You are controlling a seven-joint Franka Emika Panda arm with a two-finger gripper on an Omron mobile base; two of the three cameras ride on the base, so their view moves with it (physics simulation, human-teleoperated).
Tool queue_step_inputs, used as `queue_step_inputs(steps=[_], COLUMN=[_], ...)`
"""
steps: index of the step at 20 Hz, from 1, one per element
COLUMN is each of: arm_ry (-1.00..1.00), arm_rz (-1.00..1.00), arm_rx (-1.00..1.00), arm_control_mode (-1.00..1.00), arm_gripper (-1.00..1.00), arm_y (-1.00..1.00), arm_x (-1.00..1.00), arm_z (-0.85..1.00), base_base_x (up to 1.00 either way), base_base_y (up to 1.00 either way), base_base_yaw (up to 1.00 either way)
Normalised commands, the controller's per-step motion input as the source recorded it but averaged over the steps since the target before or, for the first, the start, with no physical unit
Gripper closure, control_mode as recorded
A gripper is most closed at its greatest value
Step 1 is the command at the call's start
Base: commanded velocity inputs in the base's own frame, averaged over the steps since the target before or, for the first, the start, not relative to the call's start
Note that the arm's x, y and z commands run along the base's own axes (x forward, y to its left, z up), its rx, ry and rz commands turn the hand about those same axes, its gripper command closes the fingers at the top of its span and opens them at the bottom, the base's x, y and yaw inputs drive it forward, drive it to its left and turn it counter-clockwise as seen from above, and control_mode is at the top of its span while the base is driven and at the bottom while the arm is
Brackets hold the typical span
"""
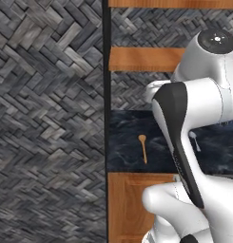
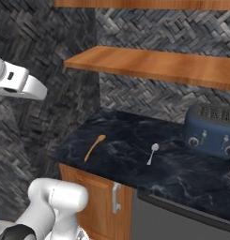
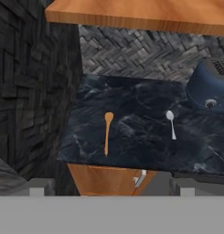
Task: Organize the utensils by type. Pick up the wooden spoons from the counter and place them in the open cabinet. Then pick up the metallic utensils from the counter and place them in the open drawer.
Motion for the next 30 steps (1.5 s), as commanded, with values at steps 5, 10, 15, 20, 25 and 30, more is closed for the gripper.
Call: queue_step_inputs(steps=[5, 10, 15, 20, 25, 30], arm_ry=[0.0, 0.0, 0.0, 0.0, 0.0, 0.11], arm_rz=[0.0, 0.0, 0.0, 0.0, 0.0, 0.0], arm_rx=[0.0, 0.0, 0.0, 0.0, 0.0, 0.0], arm_control_mode=[1.0, 1.0, 1.0, 1.0, 1.0, -1.0], arm_gripper=[-1.0, -1.0, -1.0, -1.0, -1.0, -1.0], arm_y=[0.0, 0.0, 0.0, 0.0, 0.0, -0.32], arm_x=[0.0, 0.0, 0.0, 0.0, 0.0, 0.18], arm_z=[0.0, 0.0, 0.0, 0.0, 0.0, -0.28], base_base_x=[0.0, 0.0, 0.0, 0.0, 0.0, 0.0], base_base_y=[-0.13, -0.08, 0.0, 0.0, -0.01, 0.0], base_base_yaw=[-0.04, -0.02, 0.0, 0.0, 0.0, 0.0])
